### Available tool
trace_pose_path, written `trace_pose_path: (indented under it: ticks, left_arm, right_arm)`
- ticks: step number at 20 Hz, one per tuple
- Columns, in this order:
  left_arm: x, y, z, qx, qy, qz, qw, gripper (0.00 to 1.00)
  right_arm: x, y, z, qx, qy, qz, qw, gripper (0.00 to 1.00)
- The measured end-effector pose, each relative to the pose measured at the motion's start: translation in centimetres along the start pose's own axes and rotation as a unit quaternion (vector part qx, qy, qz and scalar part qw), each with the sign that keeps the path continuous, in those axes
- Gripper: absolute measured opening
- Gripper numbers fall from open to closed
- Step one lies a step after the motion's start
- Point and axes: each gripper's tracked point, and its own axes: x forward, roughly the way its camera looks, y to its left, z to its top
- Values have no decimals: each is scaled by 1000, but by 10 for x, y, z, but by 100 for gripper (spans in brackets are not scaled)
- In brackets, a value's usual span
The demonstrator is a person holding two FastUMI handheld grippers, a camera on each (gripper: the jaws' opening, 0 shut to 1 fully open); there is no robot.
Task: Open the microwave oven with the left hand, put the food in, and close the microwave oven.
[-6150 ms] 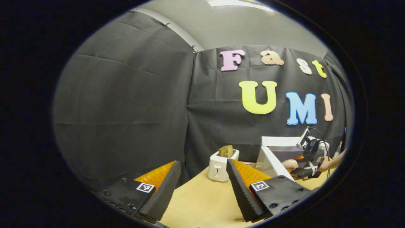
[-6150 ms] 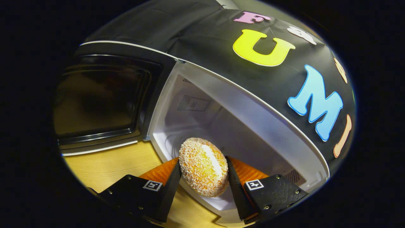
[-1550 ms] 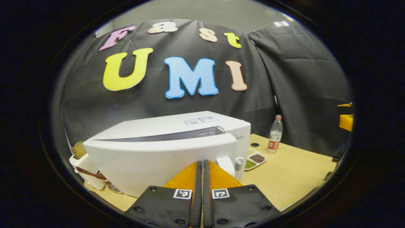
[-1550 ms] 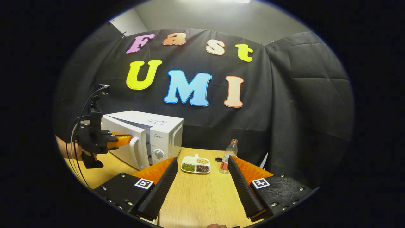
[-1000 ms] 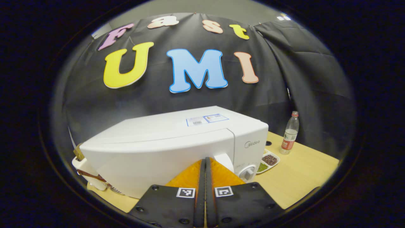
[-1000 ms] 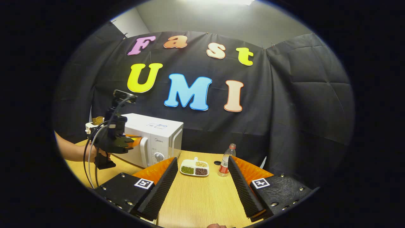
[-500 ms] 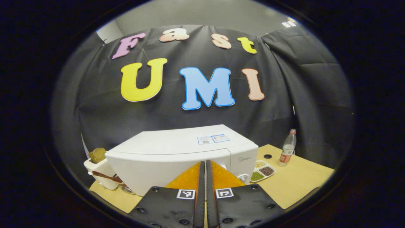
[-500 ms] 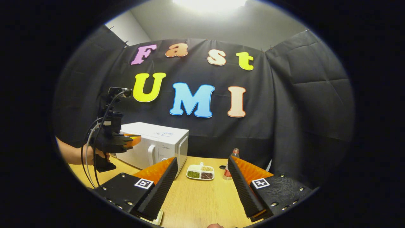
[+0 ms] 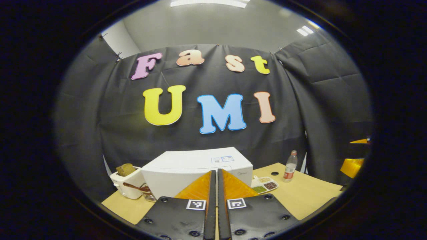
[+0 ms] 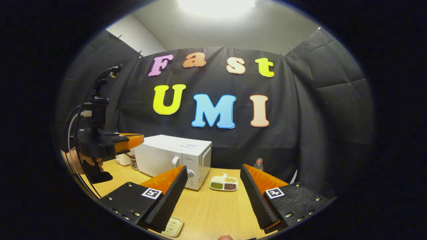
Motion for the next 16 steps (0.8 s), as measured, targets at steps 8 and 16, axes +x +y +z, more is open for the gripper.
trace_pose_path:
  ticks: [8,16]
  left_arm:
    - [-105,61,30,13,-29,40,999,9]
    - [-184,117,20,-5,-24,73,997,11]
  right_arm:
    - [-31,44,35,14,-43,-32,998,97]
    - [-77,64,47,0,-53,-37,998,97]
